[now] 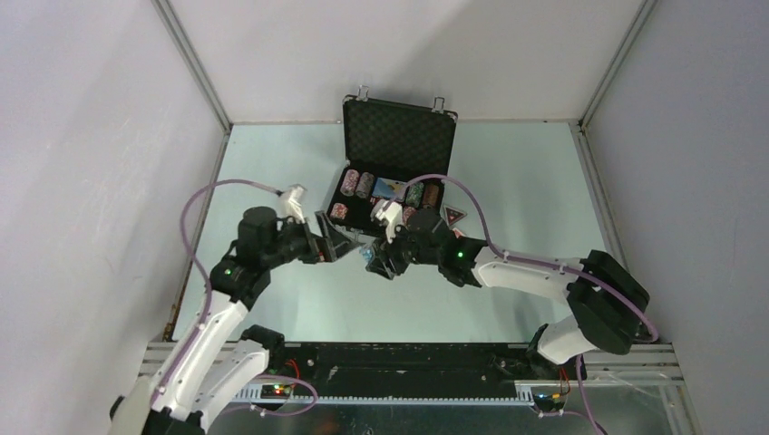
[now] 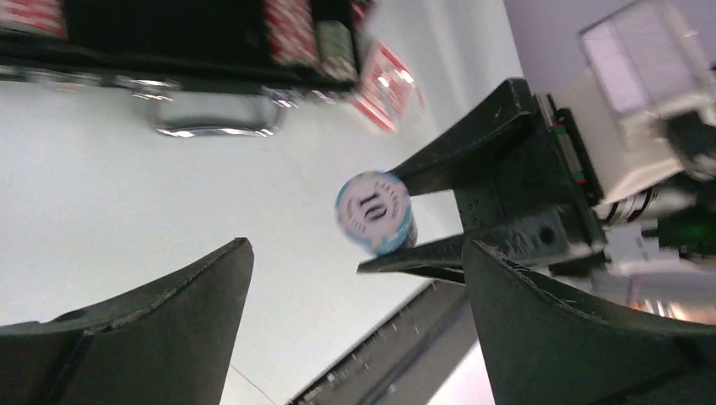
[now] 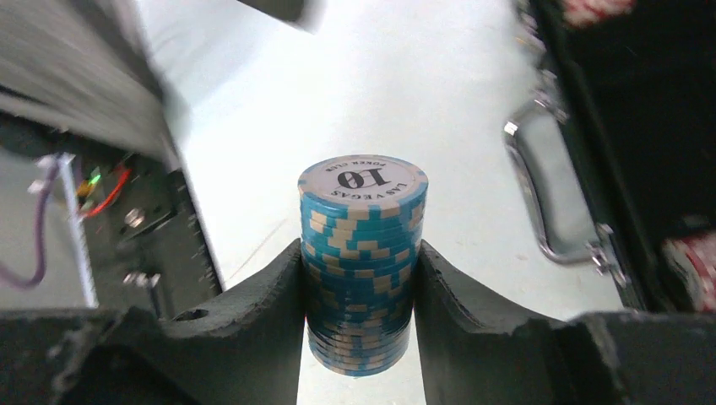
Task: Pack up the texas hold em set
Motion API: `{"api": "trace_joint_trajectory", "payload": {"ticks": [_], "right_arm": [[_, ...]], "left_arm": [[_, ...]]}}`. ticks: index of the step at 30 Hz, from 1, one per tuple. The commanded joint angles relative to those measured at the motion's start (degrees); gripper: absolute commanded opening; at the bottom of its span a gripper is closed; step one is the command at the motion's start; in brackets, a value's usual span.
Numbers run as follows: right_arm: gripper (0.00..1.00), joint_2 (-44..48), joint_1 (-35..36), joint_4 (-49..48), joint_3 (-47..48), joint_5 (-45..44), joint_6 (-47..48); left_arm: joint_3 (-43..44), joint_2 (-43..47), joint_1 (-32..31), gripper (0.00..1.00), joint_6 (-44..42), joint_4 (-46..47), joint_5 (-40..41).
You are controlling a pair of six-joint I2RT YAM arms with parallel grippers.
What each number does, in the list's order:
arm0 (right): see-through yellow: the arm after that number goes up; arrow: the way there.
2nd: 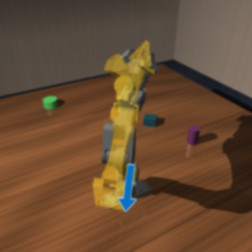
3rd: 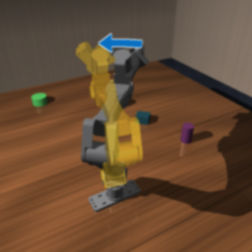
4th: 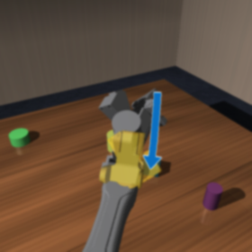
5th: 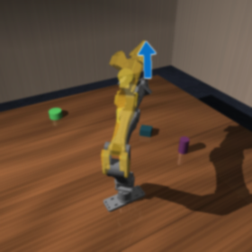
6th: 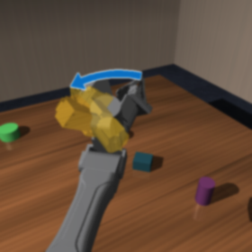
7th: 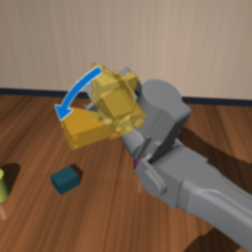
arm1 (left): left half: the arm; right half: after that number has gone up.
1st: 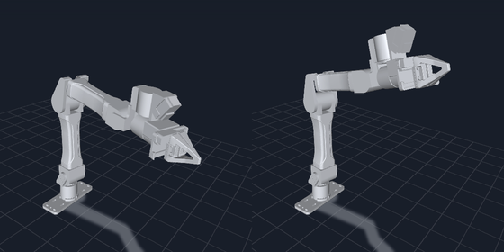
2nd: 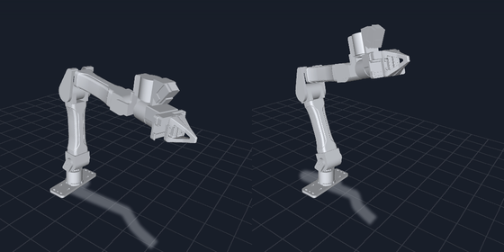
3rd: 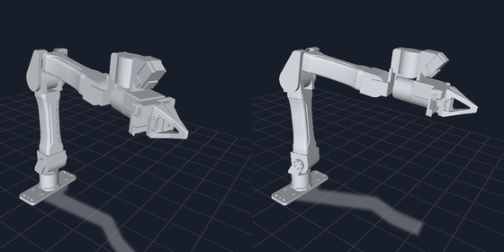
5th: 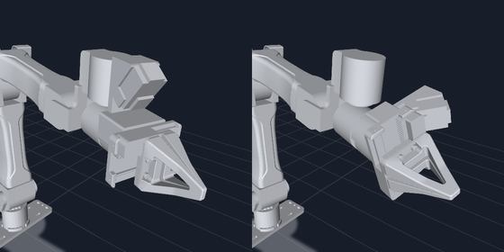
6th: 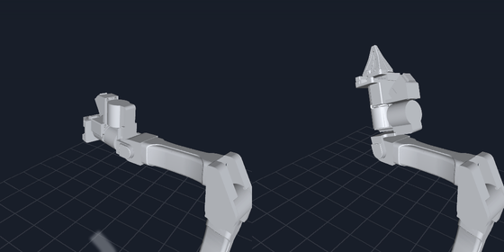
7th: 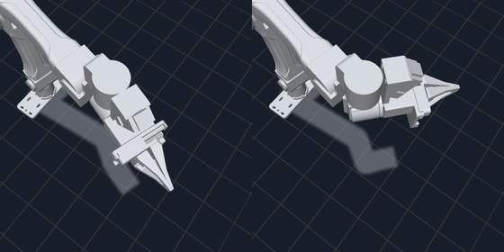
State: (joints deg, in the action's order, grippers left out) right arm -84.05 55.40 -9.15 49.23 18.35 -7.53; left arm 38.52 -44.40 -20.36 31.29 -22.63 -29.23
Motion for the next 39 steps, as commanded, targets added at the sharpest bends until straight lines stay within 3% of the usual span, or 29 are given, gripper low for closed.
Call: {"api": "trace_joint_trajectory", "payload": {"ticks": [1,8,20,26,31,39], "right_arm": [[0.07,-3.94,-2.20,-3.77,5.10,-14.05,-12.98],[0.12,-12.32,-2.16,-1.66,15.91,-30.46,-29.47],[0.20,-28.61,-2.56,6.31,35.24,-43.92,-40.14],[0.21,-33.74,-2.84,7.38,40.05,-46.28,-43.20],[0.26,-36.51,-3.25,6.84,40.60,-46.75,-46.82],[0.28,-39.66,-3.75,5.42,41.54,-46.56,-47.80]], "left_arm": [[-0.06,5.84,4.79,1.00,0.85,-4.69,16.23],[-3.62,14.42,5.15,1.00,1.43,-6.07,30.83],[-7.23,17.70,5.15,1.00,2.14,-1.62,29.75],[-8.08,19.26,5.15,0.99,3.97,-0.44,32.49],[-8.32,19.99,5.15,0.90,6.94,-2.12,36.38],[-8.10,20.12,5.15,0.88,8.78,-3.59,38.41]]}}
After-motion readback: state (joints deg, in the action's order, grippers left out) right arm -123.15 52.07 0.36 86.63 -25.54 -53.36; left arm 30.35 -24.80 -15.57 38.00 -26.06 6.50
